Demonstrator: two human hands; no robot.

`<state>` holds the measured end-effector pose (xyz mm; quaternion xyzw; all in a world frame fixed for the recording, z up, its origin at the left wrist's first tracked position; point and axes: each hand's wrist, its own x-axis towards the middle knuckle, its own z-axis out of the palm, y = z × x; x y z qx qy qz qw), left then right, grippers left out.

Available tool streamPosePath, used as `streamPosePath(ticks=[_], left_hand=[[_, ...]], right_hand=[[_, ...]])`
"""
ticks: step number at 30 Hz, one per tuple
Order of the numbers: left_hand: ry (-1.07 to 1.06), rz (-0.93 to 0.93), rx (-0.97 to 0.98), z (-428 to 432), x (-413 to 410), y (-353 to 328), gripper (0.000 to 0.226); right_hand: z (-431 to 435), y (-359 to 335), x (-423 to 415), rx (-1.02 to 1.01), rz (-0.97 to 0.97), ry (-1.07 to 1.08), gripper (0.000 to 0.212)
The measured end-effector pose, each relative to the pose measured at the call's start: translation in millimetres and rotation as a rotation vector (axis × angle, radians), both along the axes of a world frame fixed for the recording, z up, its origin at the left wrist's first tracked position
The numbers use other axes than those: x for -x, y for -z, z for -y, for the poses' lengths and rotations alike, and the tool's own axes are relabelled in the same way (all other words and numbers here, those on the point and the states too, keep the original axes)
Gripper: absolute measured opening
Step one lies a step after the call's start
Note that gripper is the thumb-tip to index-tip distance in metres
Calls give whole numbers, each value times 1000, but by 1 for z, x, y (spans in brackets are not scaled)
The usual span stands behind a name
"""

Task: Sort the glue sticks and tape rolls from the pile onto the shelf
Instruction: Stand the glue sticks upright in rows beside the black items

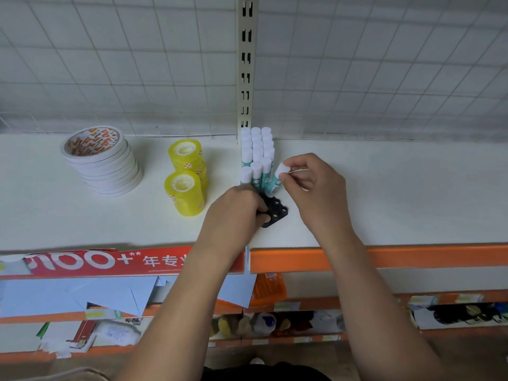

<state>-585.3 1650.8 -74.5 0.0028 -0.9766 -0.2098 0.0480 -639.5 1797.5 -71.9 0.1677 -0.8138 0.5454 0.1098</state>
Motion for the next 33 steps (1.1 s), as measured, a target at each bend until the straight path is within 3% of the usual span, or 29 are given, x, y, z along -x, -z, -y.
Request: streamPosePath(ticks=[18,33], left_hand=[[46,-4,-15,26,20,11,29],[52,-63,-61,22,19,17,28]], right_hand=[[19,12,12,-116,-138,-26,19],[22,17,7,-41,-75,-2,26]])
